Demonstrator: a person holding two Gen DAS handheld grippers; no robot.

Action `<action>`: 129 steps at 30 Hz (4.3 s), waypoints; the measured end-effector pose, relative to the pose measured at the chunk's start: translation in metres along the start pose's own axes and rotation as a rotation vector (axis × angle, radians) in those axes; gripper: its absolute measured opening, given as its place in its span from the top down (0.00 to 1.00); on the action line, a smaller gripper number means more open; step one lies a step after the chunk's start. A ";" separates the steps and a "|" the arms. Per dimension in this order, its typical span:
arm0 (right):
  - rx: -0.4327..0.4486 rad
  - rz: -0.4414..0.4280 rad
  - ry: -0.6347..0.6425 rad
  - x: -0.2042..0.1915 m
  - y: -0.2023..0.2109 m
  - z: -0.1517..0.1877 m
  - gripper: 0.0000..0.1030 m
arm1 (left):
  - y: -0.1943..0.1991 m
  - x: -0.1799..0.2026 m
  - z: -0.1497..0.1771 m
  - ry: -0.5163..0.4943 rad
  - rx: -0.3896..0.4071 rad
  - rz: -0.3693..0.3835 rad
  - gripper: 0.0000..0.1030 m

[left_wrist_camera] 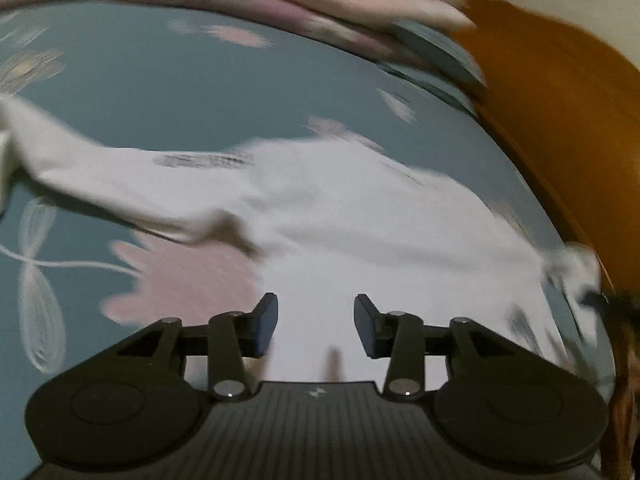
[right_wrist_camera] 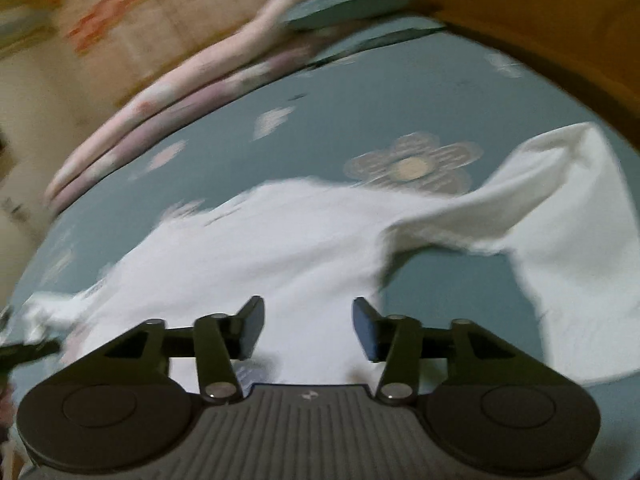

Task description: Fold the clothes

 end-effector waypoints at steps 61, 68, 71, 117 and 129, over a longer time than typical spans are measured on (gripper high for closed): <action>0.014 -0.009 0.088 -0.104 0.024 0.170 0.00 | 0.036 0.070 0.148 -0.198 -0.031 -0.154 0.24; 0.062 0.001 -0.007 -0.091 0.033 0.150 0.00 | 0.009 0.071 0.124 -0.256 0.005 -0.164 0.23; 0.111 0.004 -0.024 -0.084 0.026 0.121 0.00 | 0.000 0.066 0.132 -0.247 -0.004 -0.150 0.17; -0.486 0.111 -0.088 -0.085 -0.087 0.033 0.00 | -0.103 0.086 -0.016 -0.144 -0.430 -0.163 0.10; -0.491 -0.025 -0.188 -0.064 -0.066 0.042 0.00 | -0.129 0.107 -0.011 -0.176 -0.538 -0.327 0.01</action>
Point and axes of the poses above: each gripper's, at about its wrist camera, not at the fingertips, and y roughly against the way its jaws point, x to its right, z to its underside, the point moved 3 cm from there along -y, roughly the way its jaws point, and after that the axes turned 10 degrees about y, right-handed, at the moved point
